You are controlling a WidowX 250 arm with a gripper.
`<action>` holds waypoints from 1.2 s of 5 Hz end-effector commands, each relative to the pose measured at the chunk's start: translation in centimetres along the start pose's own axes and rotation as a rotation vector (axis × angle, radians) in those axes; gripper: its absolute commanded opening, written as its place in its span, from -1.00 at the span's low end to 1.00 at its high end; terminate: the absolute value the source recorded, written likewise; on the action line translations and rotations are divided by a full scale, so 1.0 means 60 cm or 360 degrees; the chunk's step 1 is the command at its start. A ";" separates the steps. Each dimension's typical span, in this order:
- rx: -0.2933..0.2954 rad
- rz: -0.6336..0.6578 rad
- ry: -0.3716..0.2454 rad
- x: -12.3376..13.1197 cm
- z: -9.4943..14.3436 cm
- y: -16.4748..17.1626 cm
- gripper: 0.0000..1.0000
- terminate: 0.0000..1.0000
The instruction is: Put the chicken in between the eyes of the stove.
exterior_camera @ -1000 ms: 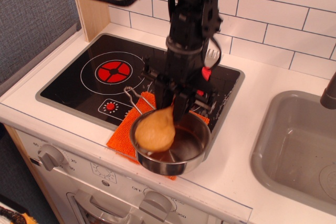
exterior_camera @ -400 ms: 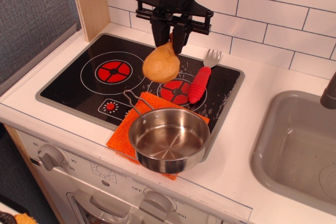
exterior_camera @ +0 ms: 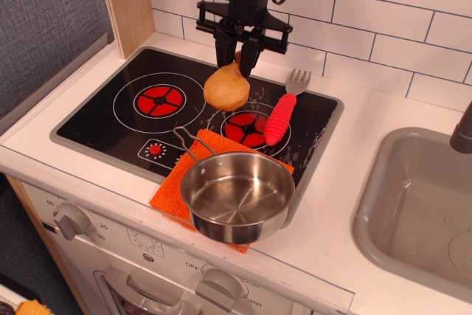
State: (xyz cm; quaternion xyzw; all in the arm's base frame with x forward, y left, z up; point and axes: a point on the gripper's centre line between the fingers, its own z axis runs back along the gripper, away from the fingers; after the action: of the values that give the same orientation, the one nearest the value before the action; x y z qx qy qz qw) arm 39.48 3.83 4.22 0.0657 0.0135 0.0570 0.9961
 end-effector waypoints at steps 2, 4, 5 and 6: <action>0.0010 0.0053 -0.0140 0.005 0.032 0.031 1.00 -1.00; -0.0097 -0.0017 -0.0154 -0.015 0.093 0.019 1.00 -1.00; -0.0131 -0.0058 -0.0190 -0.030 0.111 0.011 1.00 -1.00; -0.0132 -0.0105 -0.0164 -0.038 0.107 0.001 1.00 -1.00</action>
State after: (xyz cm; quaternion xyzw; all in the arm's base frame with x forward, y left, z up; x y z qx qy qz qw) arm 37.35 2.37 7.82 0.0259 0.0011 0.0180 0.9995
